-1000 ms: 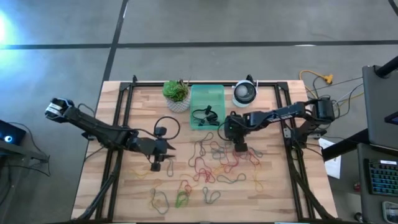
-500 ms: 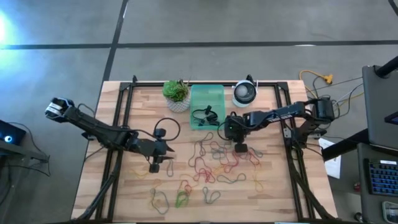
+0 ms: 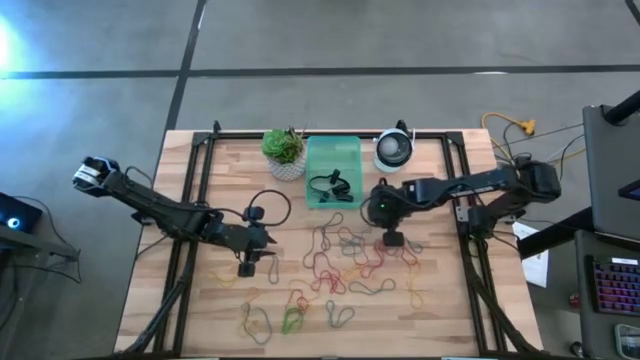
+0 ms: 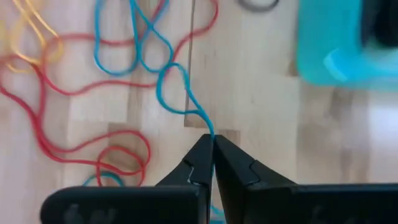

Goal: Pick and place rubber bands into bin
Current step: Put the blue rubber band into the green bin

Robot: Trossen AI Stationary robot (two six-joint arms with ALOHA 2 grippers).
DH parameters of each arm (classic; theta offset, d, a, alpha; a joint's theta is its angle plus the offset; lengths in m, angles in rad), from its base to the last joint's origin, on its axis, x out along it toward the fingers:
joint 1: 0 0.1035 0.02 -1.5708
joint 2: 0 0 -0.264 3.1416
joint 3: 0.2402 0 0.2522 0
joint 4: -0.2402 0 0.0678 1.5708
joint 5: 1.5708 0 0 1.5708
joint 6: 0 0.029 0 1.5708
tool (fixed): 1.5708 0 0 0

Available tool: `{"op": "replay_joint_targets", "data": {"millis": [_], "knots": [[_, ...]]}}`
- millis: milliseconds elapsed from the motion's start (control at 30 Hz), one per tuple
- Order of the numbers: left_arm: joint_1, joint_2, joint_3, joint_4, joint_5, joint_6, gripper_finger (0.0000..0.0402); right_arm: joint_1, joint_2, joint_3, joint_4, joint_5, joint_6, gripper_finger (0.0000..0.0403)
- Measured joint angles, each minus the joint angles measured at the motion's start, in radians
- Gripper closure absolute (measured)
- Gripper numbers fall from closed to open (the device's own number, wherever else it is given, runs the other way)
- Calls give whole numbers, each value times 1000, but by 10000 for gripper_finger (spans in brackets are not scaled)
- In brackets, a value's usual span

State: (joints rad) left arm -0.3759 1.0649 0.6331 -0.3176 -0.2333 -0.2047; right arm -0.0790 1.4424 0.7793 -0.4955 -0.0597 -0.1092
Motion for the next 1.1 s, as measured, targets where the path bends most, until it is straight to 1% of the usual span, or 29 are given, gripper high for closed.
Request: {"op": "replay_joint_targets", "data": {"millis": [167,267,500,700,833,900,1100], "knots": [[1,1,0,-7,0,0,281,9,-104,3,15,9,4,395],[1,2,0,-6,0,1,281,9,-156,3,46,44,-10,395],[1,2,-1,-6,-1,1,281,7,-197,4,187,102,-74,395],[1,2,-1,-5,-1,1,281,1,-169,4,343,198,-117,394],[1,2,-1,-5,-1,1,281,-17,-132,4,435,221,-120,394],[1,2,-1,-5,-1,1,281,-26,-106,6,489,235,-119,394],[1,2,-1,2,-2,1,281,-59,-1,6,640,325,-129,394]]}}
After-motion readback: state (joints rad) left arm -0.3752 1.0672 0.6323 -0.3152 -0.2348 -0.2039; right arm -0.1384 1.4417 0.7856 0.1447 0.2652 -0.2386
